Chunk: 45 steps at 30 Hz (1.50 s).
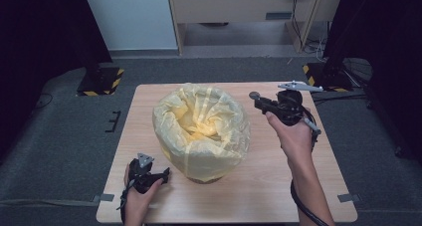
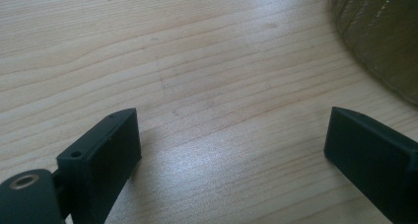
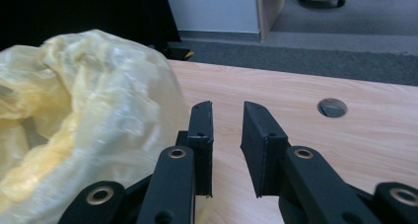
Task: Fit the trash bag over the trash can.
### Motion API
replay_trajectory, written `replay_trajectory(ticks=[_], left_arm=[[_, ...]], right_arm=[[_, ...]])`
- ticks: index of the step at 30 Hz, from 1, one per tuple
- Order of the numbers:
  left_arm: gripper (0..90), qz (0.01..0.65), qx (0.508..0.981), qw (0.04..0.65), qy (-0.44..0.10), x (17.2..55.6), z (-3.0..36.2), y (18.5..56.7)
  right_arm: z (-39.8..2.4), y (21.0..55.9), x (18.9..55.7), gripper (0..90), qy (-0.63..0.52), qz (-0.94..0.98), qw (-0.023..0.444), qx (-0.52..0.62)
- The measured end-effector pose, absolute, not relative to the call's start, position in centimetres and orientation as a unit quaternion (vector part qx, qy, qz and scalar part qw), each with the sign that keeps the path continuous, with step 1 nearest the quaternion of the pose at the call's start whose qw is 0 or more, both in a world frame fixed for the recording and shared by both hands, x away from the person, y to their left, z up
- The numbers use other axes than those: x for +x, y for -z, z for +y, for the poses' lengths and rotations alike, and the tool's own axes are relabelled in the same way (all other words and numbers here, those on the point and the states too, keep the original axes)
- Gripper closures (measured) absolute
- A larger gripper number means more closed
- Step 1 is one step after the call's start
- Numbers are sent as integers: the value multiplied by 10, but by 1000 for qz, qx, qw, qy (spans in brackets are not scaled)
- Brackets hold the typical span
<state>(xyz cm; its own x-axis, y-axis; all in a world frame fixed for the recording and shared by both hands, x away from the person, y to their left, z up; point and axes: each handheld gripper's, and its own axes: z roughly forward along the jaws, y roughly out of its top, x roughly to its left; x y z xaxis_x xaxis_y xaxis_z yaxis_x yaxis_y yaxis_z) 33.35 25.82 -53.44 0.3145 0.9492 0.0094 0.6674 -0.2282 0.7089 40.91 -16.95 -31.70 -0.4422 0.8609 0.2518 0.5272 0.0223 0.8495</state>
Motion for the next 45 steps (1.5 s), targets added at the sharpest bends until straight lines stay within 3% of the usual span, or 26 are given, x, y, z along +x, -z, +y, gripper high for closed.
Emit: replay_trajectory(ticks=[17, 26, 34, 45], left_arm=[[66, 538, 750, 309, -228, 333, 257, 534], [66, 538, 750, 309, -228, 333, 257, 534], [66, 538, 751, 309, -228, 333, 257, 534], [66, 538, 751, 309, -228, 333, 257, 534]], right_arm=[[-194, 351, 404, 410, -453, 687, 194, 534], [-199, 372, 400, 169, -421, 695, 218, 541], [-202, 399, 395, 88, -399, 705, 208, 547], [-209, 440, 383, 55, -377, 712, 183, 563]])
